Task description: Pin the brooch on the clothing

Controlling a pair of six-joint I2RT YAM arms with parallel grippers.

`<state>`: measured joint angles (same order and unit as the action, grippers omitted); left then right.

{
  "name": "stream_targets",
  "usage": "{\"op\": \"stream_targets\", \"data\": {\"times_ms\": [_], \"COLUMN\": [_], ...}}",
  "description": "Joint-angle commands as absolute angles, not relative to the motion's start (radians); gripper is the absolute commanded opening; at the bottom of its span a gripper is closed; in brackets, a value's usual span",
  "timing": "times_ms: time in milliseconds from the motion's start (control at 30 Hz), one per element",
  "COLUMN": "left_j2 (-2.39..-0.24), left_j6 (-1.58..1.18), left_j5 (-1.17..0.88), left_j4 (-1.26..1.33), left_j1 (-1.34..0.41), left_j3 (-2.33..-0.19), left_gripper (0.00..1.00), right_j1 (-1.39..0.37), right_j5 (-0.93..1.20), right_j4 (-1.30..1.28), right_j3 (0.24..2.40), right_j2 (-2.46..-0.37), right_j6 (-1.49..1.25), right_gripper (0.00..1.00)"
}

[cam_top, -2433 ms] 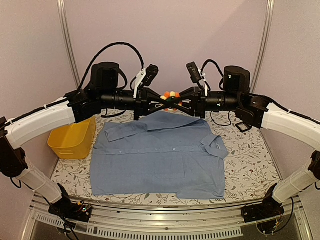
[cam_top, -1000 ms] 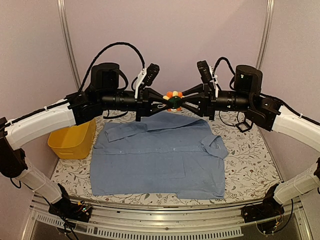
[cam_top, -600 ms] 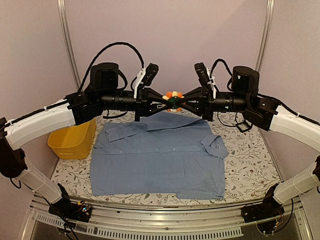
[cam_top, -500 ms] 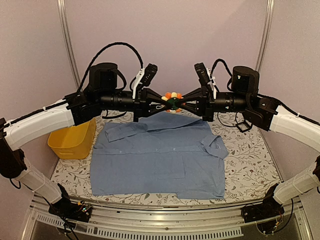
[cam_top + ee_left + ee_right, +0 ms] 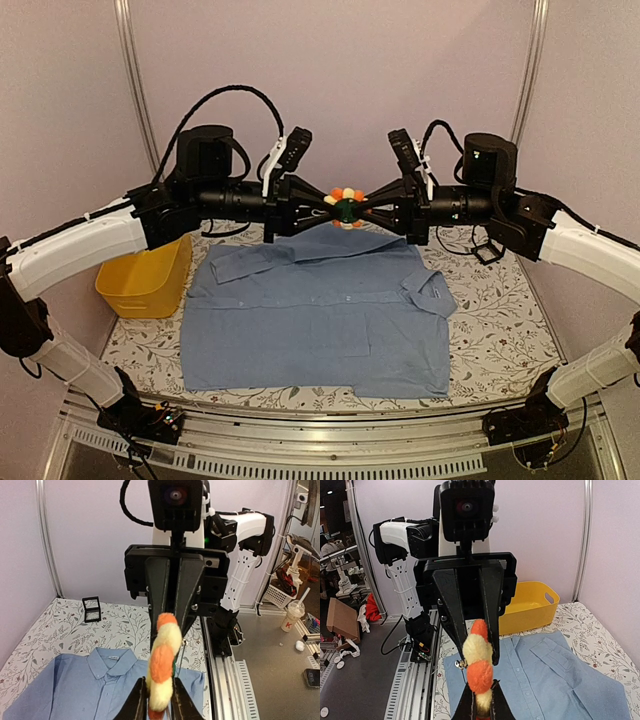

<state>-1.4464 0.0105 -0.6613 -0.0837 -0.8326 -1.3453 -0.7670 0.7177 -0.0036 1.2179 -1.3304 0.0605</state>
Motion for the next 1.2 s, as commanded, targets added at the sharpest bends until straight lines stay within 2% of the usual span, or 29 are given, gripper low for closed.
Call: {"op": "stream_targets", "data": {"times_ms": [0, 100, 267, 300, 367, 433, 700, 800, 1000, 1167], "left_j2": [-1.411, -1.413, -1.429, -1.429, -1.425, -1.417, -1.430, -1.429, -1.431, -1.435], "left_j6": [0.014, 0.025, 0.017, 0.011, 0.003, -0.023, -0.046, -0.045, -0.046, -0.043], "left_j5": [-0.660, -0.668, -0.712, -0.712, -0.710, -0.711, -0.731, -0.730, -0.730, -0.734], "left_j4": [-0.112, -0.131, -0.122, -0.113, -0.082, -0.038, 0.025, 0.027, 0.027, 0.023], "left_j1": [-0.817, -0.815, -0.816, -0.816, -0.817, -0.817, -0.818, -0.818, -0.818, -0.818], "left_j3": [-1.352, -1.353, -1.359, -1.357, -1.346, -1.331, -1.325, -1.327, -1.325, -1.328], "left_gripper": [0.16, 0.00, 0.00, 0.00, 0.00, 0.00, 0.00, 0.00, 0.00, 0.00], "right_j1": [-0.758, -0.758, -0.758, -0.758, -0.758, -0.758, -0.758, -0.758, -0.758, -0.758], "right_j5": [0.725, 0.727, 0.737, 0.734, 0.734, 0.744, 0.810, 0.826, 0.840, 0.859], "right_j4": [-0.037, -0.038, -0.037, -0.033, -0.017, -0.009, 0.110, 0.129, 0.159, 0.179], "right_j3": [1.245, 1.249, 1.256, 1.256, 1.245, 1.229, 1.222, 1.223, 1.221, 1.221], "right_j2": [-1.331, -1.333, -1.339, -1.339, -1.333, -1.326, -1.360, -1.378, -1.387, -1.387], "right_j6": [0.074, 0.072, 0.065, 0.066, 0.065, 0.067, 0.014, 0.005, -0.029, -0.051], "right_gripper": [0.00, 0.00, 0.00, 0.05, 0.22, 0.33, 0.46, 0.47, 0.38, 0.36]}}
